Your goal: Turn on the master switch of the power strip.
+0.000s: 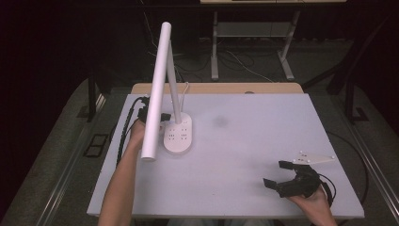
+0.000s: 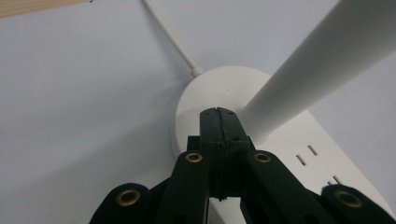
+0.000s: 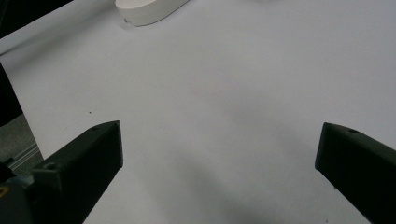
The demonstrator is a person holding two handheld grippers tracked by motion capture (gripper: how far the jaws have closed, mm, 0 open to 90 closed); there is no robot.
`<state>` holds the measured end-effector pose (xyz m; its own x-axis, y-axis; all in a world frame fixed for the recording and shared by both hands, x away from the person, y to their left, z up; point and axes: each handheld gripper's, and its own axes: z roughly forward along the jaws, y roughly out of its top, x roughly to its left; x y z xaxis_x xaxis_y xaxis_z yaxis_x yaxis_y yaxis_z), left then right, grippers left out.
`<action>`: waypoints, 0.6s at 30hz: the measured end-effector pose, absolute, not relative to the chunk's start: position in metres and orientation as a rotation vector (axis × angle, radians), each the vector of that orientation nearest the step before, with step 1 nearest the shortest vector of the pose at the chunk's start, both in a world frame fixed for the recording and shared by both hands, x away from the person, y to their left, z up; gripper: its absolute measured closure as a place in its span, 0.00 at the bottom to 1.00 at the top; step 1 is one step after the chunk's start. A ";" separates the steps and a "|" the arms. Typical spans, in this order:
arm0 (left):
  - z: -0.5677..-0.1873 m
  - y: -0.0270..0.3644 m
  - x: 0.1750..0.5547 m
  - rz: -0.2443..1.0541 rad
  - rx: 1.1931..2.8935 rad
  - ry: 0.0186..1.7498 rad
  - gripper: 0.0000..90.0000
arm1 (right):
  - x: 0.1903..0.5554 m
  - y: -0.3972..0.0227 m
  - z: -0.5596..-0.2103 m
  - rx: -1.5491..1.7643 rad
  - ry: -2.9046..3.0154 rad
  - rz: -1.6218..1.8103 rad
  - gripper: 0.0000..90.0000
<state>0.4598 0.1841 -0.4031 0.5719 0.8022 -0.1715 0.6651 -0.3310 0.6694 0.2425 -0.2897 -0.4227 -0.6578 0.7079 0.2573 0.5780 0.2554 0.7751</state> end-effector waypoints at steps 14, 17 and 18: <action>-0.376 0.195 0.441 0.310 2.099 1.085 1.00 | 0.242 -0.290 -0.422 1.226 2.367 1.371 0.00; -0.371 0.199 0.436 0.301 2.058 1.085 0.99 | 0.242 -0.290 -0.422 1.220 2.366 1.374 0.00; -0.370 0.201 0.434 0.299 2.053 1.077 0.96 | 0.242 -0.290 -0.422 1.218 2.365 1.375 0.00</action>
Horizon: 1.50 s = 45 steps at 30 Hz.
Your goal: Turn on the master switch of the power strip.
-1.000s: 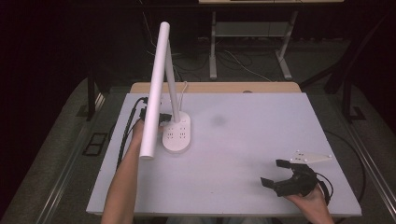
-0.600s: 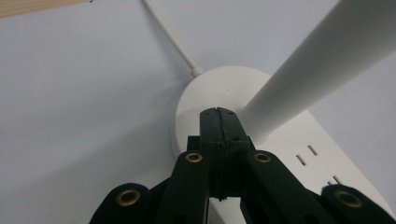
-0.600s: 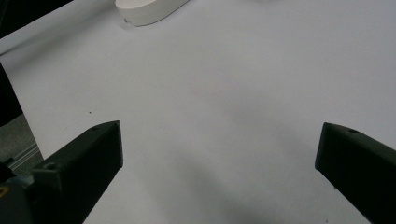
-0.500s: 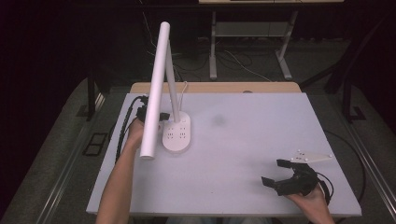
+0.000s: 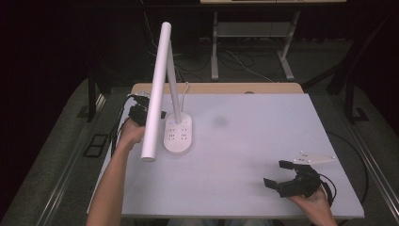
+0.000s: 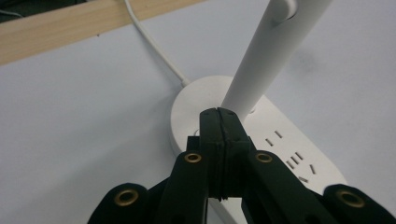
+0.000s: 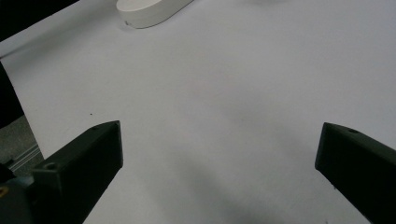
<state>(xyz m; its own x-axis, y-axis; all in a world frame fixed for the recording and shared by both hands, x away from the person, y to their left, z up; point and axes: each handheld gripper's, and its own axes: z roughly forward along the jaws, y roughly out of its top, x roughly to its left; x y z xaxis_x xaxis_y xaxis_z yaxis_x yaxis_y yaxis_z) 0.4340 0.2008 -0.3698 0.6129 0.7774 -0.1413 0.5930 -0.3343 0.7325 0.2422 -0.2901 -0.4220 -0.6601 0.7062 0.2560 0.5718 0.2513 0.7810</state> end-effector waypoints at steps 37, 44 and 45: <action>-0.362 0.231 0.353 0.283 1.819 1.086 0.00 | 0.240 -0.295 -0.419 1.225 2.336 1.405 0.00; -0.370 0.222 0.334 0.254 1.809 1.039 0.00 | 0.240 -0.295 -0.419 1.225 2.336 1.405 0.00; -0.371 0.221 0.332 0.253 1.809 1.036 0.00 | 0.240 -0.295 -0.419 1.225 2.336 1.405 0.00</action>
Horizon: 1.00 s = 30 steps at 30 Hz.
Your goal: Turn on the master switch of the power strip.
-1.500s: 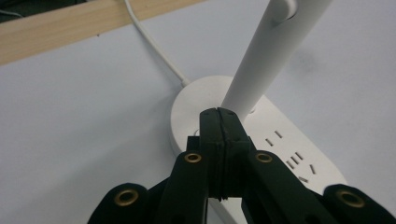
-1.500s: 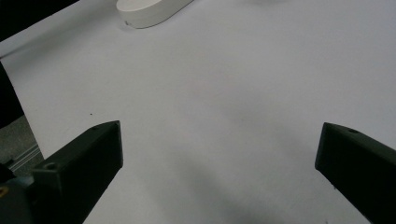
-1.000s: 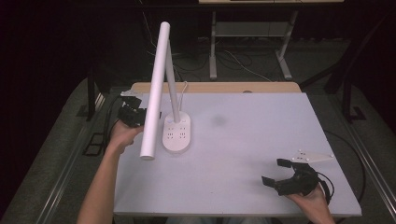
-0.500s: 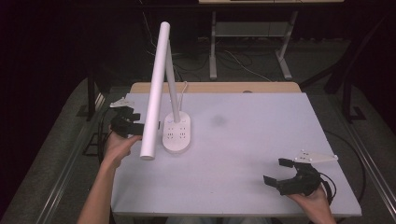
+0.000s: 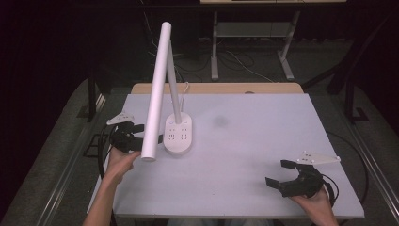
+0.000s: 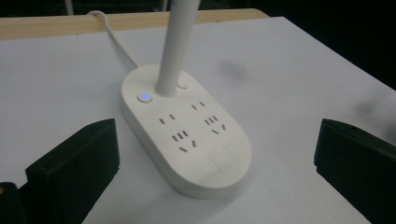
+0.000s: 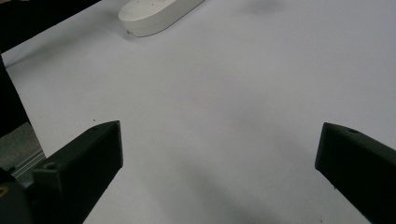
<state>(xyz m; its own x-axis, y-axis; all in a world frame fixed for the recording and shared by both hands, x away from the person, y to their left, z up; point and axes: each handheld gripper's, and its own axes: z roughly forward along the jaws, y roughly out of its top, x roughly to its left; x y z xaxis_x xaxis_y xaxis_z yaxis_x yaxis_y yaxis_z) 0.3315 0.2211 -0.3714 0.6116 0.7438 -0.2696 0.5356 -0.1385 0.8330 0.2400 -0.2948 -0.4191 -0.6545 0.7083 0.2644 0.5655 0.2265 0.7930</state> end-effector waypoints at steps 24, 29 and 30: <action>-0.405 0.191 0.285 0.162 1.856 0.934 0.00 | 0.238 -0.295 -0.419 1.220 2.341 1.411 0.00; -0.414 0.184 0.277 0.142 1.870 0.926 0.00 | 0.238 -0.295 -0.419 1.224 2.338 1.415 0.00; -0.416 0.183 0.276 0.139 1.880 0.922 0.00 | 0.238 -0.295 -0.418 1.224 2.338 1.415 0.00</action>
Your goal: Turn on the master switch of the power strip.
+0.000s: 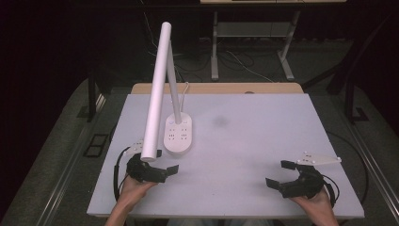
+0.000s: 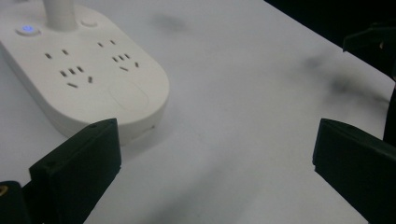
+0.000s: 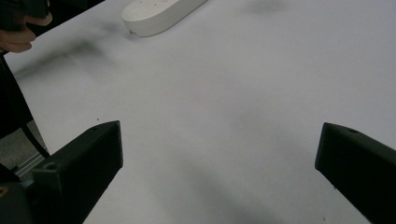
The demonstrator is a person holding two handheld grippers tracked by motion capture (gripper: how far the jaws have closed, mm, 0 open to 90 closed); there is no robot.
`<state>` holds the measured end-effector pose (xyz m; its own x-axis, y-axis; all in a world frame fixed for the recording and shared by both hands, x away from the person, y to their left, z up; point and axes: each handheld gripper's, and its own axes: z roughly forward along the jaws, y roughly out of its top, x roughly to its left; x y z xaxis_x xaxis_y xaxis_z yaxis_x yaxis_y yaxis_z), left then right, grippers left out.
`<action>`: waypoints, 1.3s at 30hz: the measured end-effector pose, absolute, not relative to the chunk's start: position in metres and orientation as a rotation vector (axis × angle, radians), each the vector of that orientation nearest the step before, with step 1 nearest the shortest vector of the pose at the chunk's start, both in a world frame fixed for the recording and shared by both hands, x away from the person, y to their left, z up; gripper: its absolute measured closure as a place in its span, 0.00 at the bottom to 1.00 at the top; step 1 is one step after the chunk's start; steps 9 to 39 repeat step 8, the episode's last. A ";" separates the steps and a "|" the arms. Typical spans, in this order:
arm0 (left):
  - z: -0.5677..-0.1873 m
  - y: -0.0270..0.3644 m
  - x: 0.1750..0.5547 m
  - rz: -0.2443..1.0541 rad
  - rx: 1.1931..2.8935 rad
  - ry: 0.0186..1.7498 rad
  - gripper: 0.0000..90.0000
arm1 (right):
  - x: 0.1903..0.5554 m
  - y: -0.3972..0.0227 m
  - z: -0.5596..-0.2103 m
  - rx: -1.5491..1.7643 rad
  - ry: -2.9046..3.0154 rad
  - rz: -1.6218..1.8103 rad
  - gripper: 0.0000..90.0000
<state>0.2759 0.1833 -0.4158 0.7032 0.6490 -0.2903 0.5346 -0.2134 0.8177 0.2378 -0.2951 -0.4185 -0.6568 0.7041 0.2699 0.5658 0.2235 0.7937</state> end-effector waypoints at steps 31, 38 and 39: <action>-0.432 0.176 0.273 0.090 1.954 0.904 0.00 | 0.235 -0.292 -0.418 1.210 2.357 1.418 0.00; -0.432 0.176 0.273 0.090 1.954 0.904 0.00 | 0.235 -0.292 -0.418 1.210 2.357 1.418 0.00; -0.432 0.176 0.273 0.090 1.954 0.904 0.00 | 0.235 -0.292 -0.418 1.210 2.357 1.418 0.00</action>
